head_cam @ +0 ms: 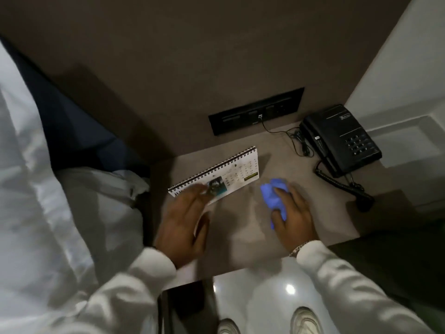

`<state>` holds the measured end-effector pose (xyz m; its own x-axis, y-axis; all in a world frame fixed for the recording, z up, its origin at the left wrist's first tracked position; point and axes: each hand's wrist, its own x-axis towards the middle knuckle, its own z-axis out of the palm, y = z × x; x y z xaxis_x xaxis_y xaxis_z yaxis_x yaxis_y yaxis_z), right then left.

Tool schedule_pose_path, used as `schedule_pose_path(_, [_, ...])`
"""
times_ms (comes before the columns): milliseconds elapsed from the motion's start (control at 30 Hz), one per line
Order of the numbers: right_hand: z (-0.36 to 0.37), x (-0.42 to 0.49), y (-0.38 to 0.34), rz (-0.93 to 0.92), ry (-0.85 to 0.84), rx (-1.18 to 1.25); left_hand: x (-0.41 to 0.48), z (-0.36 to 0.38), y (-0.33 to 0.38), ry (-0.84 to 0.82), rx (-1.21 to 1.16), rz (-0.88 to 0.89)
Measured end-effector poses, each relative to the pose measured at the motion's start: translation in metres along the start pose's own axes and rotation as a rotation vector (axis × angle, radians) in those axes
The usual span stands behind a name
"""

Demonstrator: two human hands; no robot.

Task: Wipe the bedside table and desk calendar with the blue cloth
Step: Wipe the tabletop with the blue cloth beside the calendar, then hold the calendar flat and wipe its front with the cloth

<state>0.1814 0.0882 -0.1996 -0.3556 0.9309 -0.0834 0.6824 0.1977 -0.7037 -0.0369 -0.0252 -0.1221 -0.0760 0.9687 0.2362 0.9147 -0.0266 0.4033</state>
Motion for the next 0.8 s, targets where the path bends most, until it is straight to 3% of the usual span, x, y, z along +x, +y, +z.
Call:
schedule_pose_path(67, [0.013, -0.012, -0.016, -0.034, 0.048, 0.095, 0.029, -0.014, -0.020, -0.044, 0.096, 0.015])
schedule_pose_path(233, [0.053, -0.024, -0.043, -0.060, 0.188, 0.289, 0.076, -0.014, -0.076, -0.430, 0.223, 0.049])
schedule_pose_path(333, [0.080, -0.021, -0.053, -0.129, 0.265, 0.345, 0.078, -0.005, -0.097, -0.552, 0.265, 0.156])
schedule_pose_path(600, [0.150, 0.004, -0.071, -0.184, 0.442, 0.425, 0.083, 0.008, -0.115, -0.511, 0.219, 0.377])
schedule_pose_path(800, [0.191, 0.002, -0.076, -0.215, 0.527, 0.303, 0.086, 0.012, -0.120, -0.532, 0.187, 0.464])
